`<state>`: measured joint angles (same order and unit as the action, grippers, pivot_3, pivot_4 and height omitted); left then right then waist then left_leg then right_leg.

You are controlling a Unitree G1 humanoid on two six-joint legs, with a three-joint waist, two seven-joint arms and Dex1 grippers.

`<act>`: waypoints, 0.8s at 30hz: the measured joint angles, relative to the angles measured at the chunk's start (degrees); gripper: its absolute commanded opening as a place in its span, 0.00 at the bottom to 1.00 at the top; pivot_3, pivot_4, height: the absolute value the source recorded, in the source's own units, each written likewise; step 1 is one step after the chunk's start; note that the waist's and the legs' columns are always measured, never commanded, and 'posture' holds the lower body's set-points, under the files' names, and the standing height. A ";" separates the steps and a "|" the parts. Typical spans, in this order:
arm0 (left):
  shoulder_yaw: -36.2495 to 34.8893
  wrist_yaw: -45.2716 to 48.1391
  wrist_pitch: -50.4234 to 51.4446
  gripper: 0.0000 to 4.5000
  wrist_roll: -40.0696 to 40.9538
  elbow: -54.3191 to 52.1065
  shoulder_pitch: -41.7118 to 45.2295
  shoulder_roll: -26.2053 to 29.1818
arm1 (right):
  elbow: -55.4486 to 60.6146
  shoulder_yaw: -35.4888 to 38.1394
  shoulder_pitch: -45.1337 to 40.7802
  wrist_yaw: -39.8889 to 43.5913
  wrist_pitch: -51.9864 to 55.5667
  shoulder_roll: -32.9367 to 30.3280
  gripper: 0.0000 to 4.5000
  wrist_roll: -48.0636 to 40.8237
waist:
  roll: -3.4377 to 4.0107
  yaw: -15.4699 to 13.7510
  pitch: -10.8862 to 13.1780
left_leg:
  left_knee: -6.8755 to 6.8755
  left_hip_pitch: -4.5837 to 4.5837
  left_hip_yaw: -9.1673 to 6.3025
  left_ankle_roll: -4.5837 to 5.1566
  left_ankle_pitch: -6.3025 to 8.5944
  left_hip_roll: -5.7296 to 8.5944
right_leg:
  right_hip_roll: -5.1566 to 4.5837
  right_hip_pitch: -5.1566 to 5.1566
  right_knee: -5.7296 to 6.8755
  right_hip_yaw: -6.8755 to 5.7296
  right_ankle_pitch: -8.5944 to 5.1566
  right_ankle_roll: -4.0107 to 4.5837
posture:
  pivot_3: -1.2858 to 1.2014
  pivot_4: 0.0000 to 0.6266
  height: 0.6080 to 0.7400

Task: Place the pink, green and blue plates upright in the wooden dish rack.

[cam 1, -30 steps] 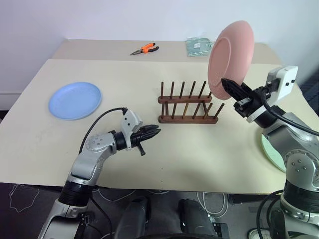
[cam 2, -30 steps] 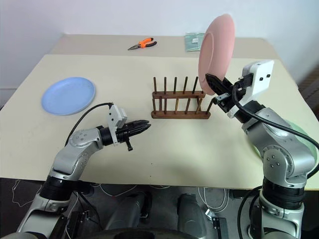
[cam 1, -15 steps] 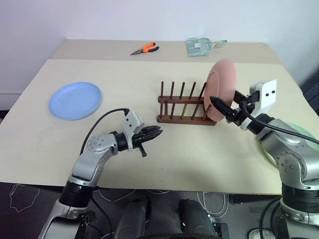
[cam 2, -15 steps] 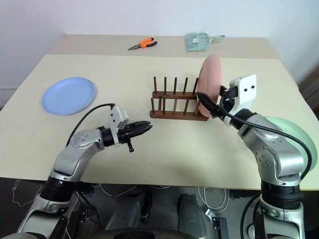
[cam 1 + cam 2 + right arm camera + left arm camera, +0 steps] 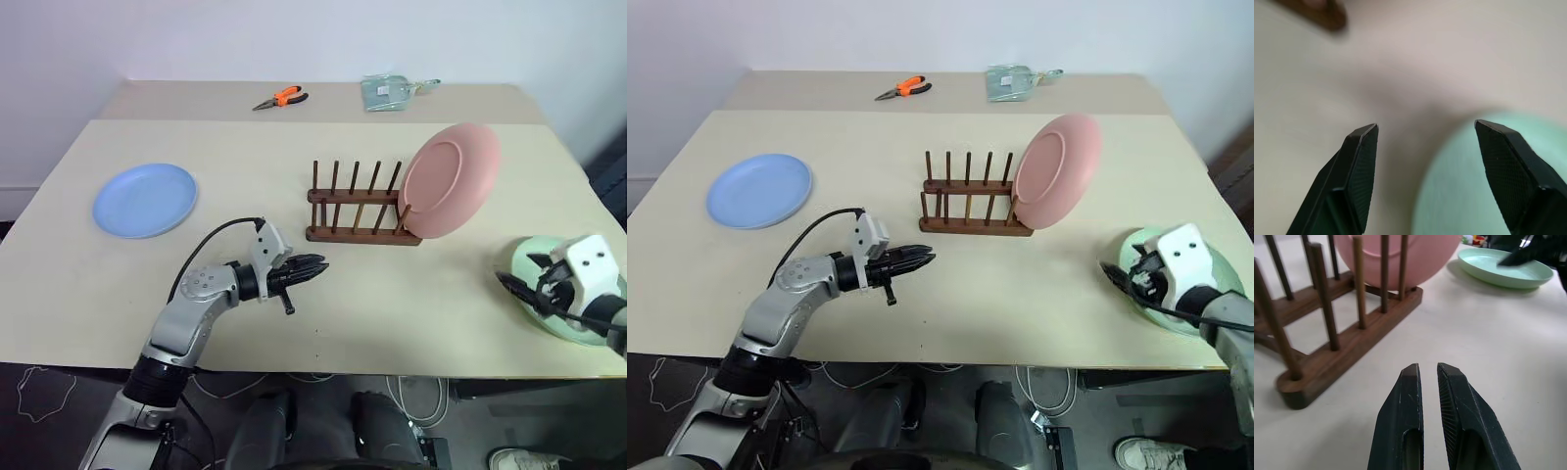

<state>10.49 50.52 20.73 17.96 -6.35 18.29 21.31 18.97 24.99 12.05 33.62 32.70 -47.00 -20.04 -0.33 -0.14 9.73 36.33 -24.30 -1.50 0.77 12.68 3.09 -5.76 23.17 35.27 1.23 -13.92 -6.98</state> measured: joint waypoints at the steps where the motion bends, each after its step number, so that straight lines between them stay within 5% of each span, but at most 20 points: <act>1: 0.11 0.16 -0.02 0.12 0.00 0.29 0.40 -0.28 | 0.08 -0.67 -0.02 -0.97 -0.03 0.89 0.71 0.96 | 0.00 -0.07 0.00 | 0.00 -0.01 0.00 0.00 0.00 0.00 | 0.05 0.00 0.00 0.00 0.00 0.00 | 0.52 0.24 0.98; 6: 0.79 0.92 -0.11 0.12 -0.02 0.76 0.98 -0.44 | -0.62 -4.52 -0.15 -5.35 0.02 1.17 0.66 6.65 | -0.01 -0.60 0.00 | 0.02 -0.06 0.00 0.00 0.00 0.02 | 0.04 0.01 -0.04 -0.01 0.00 -0.01 | 0.52 0.24 0.98; 13: 1.26 1.61 -0.11 0.12 -0.02 0.84 0.99 -0.44 | -3.55 -6.27 -2.01 -9.28 1.28 3.38 0.01 10.53 | -0.01 -0.43 0.00 | 0.03 -0.05 0.00 0.00 0.00 0.03 | 0.04 0.00 -0.04 0.01 0.00 0.00 | 0.52 0.24 0.98; 24: -0.63 -0.31 -2.66 0.12 -0.43 2.41 1.09 -0.17 | -3.07 -2.65 -14.01 -11.38 -2.76 5.64 0.01 9.26 | 0.10 -0.17 0.05 | 0.11 -0.06 0.03 0.00 0.00 0.01 | 0.09 0.04 0.05 0.04 0.03 -0.05 | 0.52 0.24 0.98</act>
<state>9.86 50.21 18.07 17.53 -3.93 19.38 21.14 15.89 22.34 -1.96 22.24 29.93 -41.36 -10.77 -0.24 -0.31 9.77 36.45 -24.36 -1.47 0.77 12.68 3.10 -5.66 23.21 35.33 1.26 -13.89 -7.03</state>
